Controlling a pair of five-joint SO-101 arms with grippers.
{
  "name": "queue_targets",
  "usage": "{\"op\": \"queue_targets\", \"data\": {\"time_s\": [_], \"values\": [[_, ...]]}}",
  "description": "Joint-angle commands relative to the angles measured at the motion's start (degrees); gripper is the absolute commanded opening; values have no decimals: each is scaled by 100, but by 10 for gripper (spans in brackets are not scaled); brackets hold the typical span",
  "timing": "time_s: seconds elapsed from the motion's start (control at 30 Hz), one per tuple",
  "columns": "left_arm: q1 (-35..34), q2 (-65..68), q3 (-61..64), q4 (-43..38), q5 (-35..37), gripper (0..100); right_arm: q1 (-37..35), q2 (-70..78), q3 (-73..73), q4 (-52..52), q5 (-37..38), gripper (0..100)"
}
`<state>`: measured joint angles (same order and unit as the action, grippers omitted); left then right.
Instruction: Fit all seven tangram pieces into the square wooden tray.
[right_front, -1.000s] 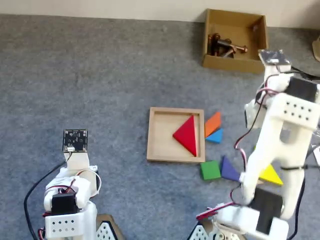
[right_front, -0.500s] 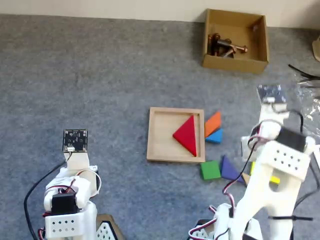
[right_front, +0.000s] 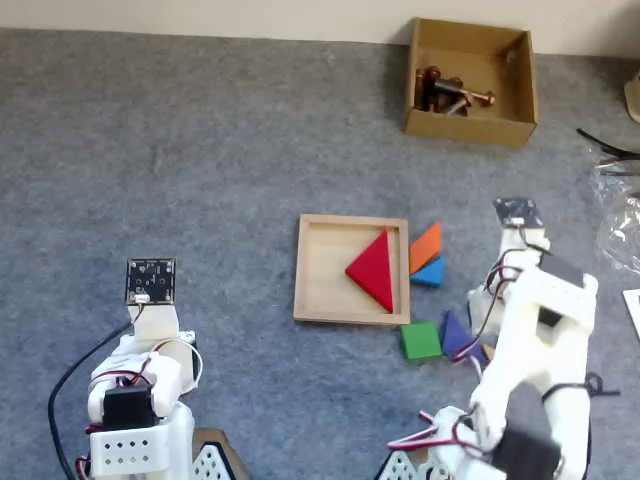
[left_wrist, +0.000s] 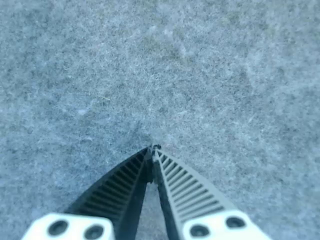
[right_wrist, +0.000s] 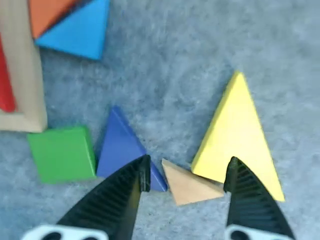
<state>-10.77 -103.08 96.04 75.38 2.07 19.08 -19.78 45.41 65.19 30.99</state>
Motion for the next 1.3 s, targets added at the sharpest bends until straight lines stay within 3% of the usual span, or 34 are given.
{"op": "queue_targets", "data": {"time_s": [0.0, 0.17, 0.83, 0.97, 1.27], "values": [[-48, 40, 119, 44, 9, 5, 92, 224, -505, -127, 255, 271], [-48, 40, 119, 44, 9, 5, 268, 576, -813, -127, 264, 289], [-48, 40, 119, 44, 9, 5, 1367, 752, -822, -127, 2286, 293], [-48, 40, 119, 44, 9, 5, 1349, 752, -479, -462, 2646, 293], [-48, 40, 119, 44, 9, 5, 1174, 743, -22, -954, 2699, 293]]}}
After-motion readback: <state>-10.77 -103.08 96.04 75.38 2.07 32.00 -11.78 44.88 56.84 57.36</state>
